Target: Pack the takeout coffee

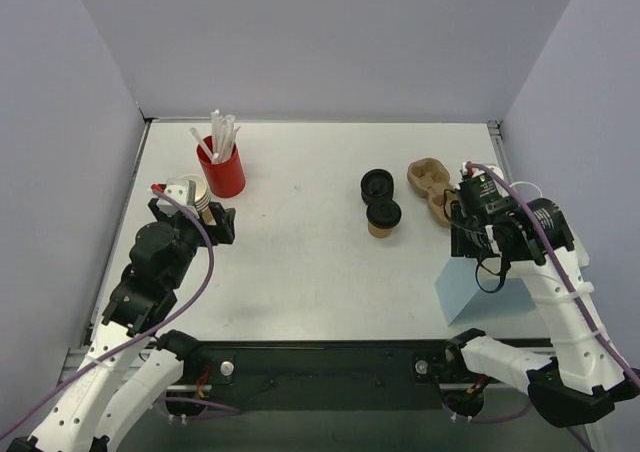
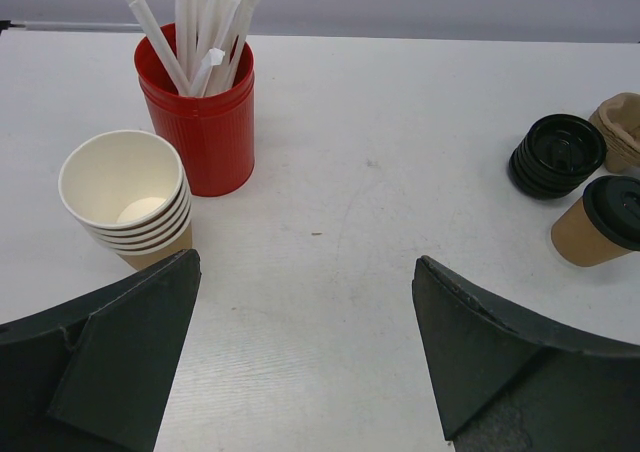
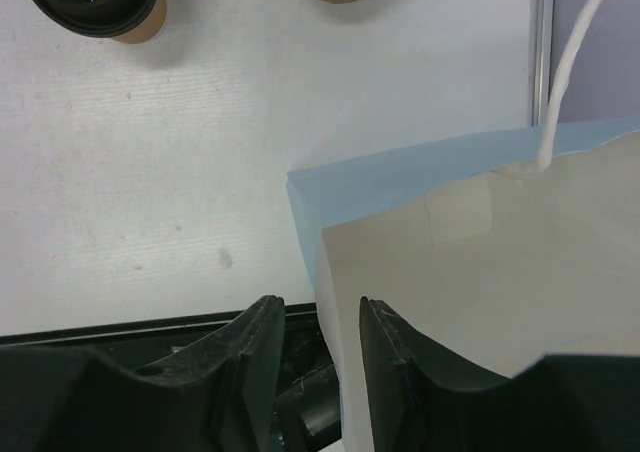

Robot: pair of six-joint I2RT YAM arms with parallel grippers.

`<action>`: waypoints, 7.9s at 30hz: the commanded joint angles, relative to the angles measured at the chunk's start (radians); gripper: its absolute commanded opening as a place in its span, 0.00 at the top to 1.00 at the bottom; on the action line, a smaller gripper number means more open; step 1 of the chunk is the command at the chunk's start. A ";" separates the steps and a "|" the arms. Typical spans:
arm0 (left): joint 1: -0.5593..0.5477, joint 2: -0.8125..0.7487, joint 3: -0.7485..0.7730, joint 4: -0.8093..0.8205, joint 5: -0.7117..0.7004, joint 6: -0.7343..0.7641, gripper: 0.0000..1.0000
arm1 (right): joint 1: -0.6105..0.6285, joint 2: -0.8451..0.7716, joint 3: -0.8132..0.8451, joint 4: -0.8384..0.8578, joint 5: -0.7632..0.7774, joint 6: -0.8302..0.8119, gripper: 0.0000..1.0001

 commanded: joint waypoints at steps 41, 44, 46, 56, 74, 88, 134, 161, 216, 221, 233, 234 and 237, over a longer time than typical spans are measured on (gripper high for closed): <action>0.006 -0.096 0.014 -0.048 -0.467 -0.071 0.03 | 0.501 0.318 0.152 0.652 -0.258 0.462 1.00; 0.006 -0.113 0.000 -0.034 -0.444 -0.059 0.03 | 0.504 0.418 0.242 0.677 -0.282 0.454 1.00; 0.006 -0.113 0.001 -0.029 -0.435 -0.056 0.03 | 0.507 0.490 0.319 0.682 -0.311 0.440 1.00; 0.007 -0.090 0.006 -0.037 -0.436 -0.034 0.03 | 0.498 0.704 0.519 0.683 -0.397 0.405 1.00; -0.004 -0.023 -0.005 -0.022 -0.330 -0.004 0.06 | 0.419 0.679 0.622 0.682 -0.537 0.201 0.53; -0.045 0.066 0.339 -0.402 0.024 -0.391 0.12 | 0.154 0.331 0.353 0.667 -0.318 -0.121 0.51; -0.165 0.341 0.369 -0.238 0.124 -0.275 0.97 | 0.090 0.085 -0.119 0.689 -0.212 -0.087 0.51; -0.166 0.433 0.615 -0.499 0.073 -0.312 0.31 | -0.418 0.578 0.009 0.691 -0.322 -0.368 0.48; -0.163 0.464 0.663 -0.589 0.108 -0.329 0.26 | -0.457 1.001 0.335 0.567 -0.388 -0.554 0.45; -0.163 0.467 0.664 -0.585 0.108 -0.326 0.26 | -0.461 1.007 0.335 0.564 -0.404 -0.557 0.46; -0.163 0.467 0.662 -0.585 0.108 -0.326 0.26 | -0.472 1.044 0.345 0.562 -0.416 -0.552 0.49; -0.163 0.470 0.664 -0.583 0.108 -0.326 0.26 | -0.472 1.046 0.347 0.561 -0.422 -0.552 0.49; -0.163 0.471 0.664 -0.583 0.107 -0.326 0.26 | -0.472 1.049 0.348 0.559 -0.436 -0.551 0.49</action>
